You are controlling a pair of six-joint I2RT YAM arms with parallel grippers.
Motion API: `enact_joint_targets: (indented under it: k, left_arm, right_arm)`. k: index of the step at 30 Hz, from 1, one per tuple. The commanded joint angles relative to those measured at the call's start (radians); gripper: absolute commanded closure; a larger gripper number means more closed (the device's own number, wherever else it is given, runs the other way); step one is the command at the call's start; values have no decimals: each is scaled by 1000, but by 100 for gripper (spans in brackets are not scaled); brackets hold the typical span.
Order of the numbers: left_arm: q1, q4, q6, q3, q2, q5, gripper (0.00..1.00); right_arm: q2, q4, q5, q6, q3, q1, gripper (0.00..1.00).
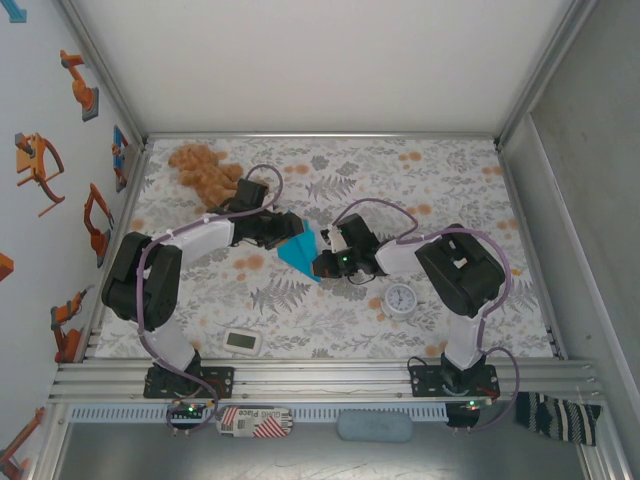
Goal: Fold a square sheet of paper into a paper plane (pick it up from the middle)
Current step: Fourth fold the wing at the center of the table.
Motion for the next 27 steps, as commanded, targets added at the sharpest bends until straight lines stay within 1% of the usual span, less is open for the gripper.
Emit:
enact_joint_targets:
  k: [1,3,6,7,13,18,23,27]
  left_arm:
    - [2,204,-25,-38,7,159,50]
    - [-1,269,-49,-52,30,195,57]
    - [-3,310,-61,-60,60,212,65]
    - [-2,317,-62,-60,69,213,66]
    - [-3,297,-53,-28,128,210,68]
    - [4,270,-51,-9,164,164,72]
    - [6,287,-56,1,190,162,73]
    - [8,272,-47,8,203,137,74]
  right_arm:
    - [35,-107,50,-34,9,2,97]
    - [36,-108,52,-30,12,2,97]
    - [38,-110,56,-29,17,2,97]
    - [37,-113,56,-29,19,2,97]
    - [39,-123,58,-29,25,1,97]
    - [41,-130,60,-30,27,1,97]
    - [44,-136,61,-29,30,1,97]
    - [44,-140,63,-29,28,1,98]
